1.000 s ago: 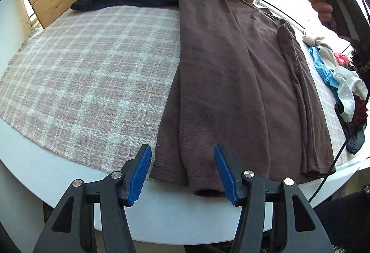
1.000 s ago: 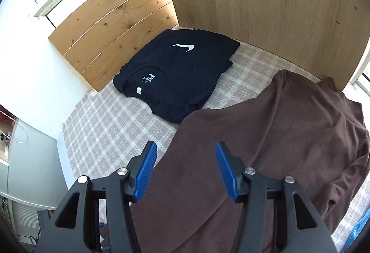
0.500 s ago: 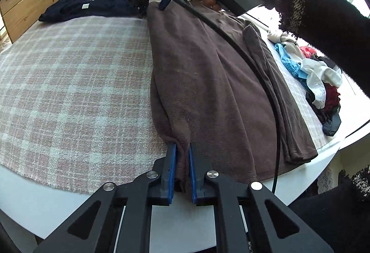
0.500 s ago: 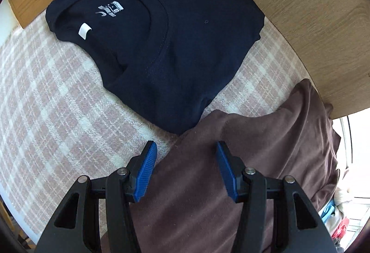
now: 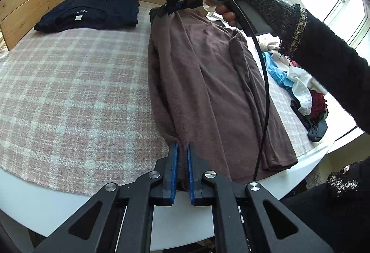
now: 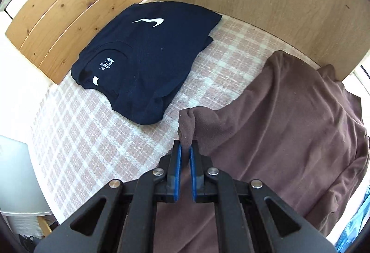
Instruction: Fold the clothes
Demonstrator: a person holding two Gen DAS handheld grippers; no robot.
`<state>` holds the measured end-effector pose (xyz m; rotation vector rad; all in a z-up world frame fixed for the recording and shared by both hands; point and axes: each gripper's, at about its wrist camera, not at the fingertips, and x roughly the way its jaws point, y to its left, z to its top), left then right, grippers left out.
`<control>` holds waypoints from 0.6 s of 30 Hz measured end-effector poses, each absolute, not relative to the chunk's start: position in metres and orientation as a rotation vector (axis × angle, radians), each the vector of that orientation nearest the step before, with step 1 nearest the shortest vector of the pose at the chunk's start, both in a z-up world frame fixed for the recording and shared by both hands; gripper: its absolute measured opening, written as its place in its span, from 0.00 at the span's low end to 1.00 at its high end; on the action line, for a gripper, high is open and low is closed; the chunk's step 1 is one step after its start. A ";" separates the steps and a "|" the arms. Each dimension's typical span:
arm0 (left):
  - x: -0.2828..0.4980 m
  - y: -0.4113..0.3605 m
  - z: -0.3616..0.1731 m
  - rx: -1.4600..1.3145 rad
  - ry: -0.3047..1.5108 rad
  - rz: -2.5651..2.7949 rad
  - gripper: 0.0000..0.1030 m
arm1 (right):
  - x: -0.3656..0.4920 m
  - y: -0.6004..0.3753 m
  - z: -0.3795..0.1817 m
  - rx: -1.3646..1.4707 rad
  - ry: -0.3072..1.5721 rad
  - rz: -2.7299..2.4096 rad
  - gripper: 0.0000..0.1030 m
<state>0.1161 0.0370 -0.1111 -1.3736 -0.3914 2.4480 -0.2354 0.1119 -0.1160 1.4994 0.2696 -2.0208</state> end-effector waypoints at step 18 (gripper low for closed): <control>0.111 0.155 -0.102 -1.376 -0.217 2.298 0.07 | -0.235 0.248 -0.139 1.560 0.036 -2.165 0.07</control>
